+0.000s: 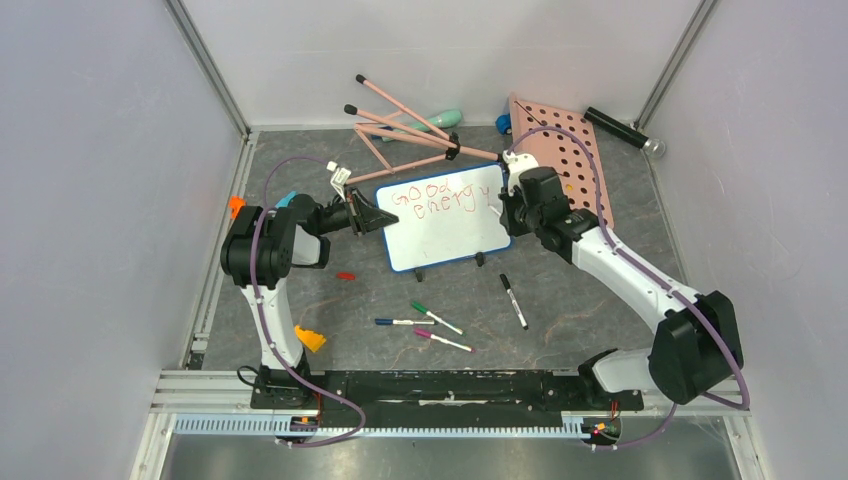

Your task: Write a sentence on the whiteboard

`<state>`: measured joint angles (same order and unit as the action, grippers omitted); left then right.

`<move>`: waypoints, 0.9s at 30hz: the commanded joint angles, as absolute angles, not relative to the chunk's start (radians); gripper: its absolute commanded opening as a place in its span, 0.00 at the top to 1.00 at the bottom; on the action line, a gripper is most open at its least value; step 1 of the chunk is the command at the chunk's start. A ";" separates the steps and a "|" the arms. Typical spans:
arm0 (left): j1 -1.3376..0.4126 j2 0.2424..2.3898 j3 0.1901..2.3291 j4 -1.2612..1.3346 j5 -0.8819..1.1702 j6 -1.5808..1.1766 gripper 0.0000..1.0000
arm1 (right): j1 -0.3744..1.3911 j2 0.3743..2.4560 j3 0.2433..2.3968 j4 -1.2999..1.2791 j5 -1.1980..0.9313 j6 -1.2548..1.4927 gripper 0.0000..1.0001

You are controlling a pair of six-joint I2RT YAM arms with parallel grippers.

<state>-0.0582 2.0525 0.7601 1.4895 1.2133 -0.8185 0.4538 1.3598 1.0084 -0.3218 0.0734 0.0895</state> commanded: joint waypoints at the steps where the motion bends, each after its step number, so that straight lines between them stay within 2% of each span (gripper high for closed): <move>1: -0.052 2.072 0.779 1.557 1.232 -0.737 0.98 | 0.448 1.337 0.978 -0.295 0.046 0.092 1.00; 15: -0.051 2.072 0.779 1.557 1.232 -0.737 0.98 | 0.449 1.303 1.018 -0.269 -0.053 0.080 1.00; 19: -0.051 2.072 0.779 1.557 1.226 -0.737 0.98 | 0.449 1.229 0.982 -0.220 -0.119 0.080 1.00; 27: -0.052 2.055 0.752 1.557 1.193 -0.706 0.98 | 0.449 1.154 0.899 -0.146 -0.110 0.115 1.00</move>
